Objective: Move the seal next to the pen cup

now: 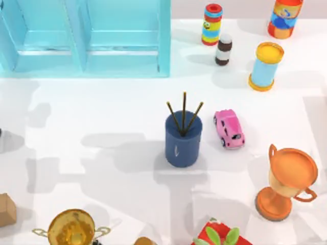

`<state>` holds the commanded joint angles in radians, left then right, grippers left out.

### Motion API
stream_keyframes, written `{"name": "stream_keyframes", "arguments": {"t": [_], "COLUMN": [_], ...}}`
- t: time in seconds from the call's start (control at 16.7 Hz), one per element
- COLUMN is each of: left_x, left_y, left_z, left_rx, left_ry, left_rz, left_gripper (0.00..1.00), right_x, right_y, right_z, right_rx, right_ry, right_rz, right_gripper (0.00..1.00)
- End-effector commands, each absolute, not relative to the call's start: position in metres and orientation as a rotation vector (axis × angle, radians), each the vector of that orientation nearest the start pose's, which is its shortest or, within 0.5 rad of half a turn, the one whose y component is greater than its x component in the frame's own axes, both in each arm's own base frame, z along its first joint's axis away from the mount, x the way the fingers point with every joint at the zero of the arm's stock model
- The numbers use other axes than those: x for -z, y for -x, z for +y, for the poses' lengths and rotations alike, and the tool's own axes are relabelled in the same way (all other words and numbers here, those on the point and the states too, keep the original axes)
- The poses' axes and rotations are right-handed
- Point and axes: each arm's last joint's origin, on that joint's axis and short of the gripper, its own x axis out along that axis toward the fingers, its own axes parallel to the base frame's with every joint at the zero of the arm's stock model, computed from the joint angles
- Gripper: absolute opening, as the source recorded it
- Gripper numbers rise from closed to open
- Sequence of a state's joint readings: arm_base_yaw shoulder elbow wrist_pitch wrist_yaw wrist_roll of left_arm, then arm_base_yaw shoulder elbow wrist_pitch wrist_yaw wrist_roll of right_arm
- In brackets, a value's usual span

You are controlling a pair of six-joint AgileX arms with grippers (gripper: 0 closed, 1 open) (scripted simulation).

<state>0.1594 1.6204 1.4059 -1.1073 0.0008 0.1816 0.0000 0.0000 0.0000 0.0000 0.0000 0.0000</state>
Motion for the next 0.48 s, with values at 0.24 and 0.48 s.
{"name": "stream_keyframes", "arguments": {"t": [0.24, 0.48], "left_x": [-0.26, -0.249], "left_y": [-0.358, -0.381], "left_z": [0.072, 0.082], "left_rx": [0.003, 0.016], "left_ry": [-0.027, -0.016], "left_rz": [1.495, 1.568], "left_gripper": [1.0, 1.0], "right_x": [-0.16, -0.16], "right_y": [-0.106, -0.106], "right_z": [-0.001, -0.001], "right_rx": [0.0, 0.0], "right_ry": [0.0, 0.0], "right_rz": [0.0, 0.0], "right_gripper": [1.0, 1.0]}}
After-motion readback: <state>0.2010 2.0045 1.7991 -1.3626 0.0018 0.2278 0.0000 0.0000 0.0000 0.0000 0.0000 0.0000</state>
